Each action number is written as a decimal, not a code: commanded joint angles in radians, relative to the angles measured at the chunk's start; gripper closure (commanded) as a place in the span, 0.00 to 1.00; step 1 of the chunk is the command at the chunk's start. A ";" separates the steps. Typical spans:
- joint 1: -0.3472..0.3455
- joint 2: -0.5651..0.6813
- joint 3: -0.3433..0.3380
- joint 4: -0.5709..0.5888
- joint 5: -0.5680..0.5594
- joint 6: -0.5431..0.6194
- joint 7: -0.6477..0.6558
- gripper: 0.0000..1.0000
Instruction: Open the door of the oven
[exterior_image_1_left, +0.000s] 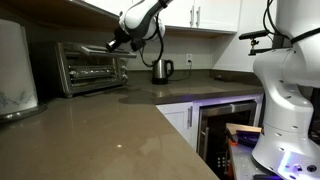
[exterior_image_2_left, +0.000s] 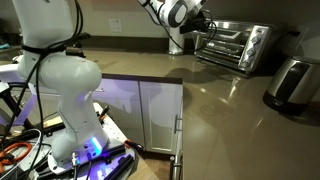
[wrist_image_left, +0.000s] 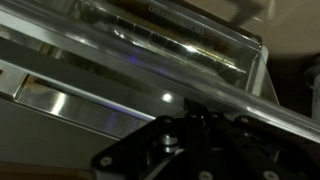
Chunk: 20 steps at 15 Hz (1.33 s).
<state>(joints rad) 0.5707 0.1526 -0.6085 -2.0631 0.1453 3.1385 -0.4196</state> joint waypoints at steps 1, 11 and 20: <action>0.023 -0.042 -0.020 -0.030 -0.011 -0.060 0.033 1.00; 0.031 -0.063 -0.039 -0.036 -0.038 -0.141 0.075 1.00; 0.038 -0.078 -0.053 -0.057 -0.066 -0.163 0.128 1.00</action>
<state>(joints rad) 0.5900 0.1141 -0.6502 -2.0871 0.1031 3.0097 -0.3255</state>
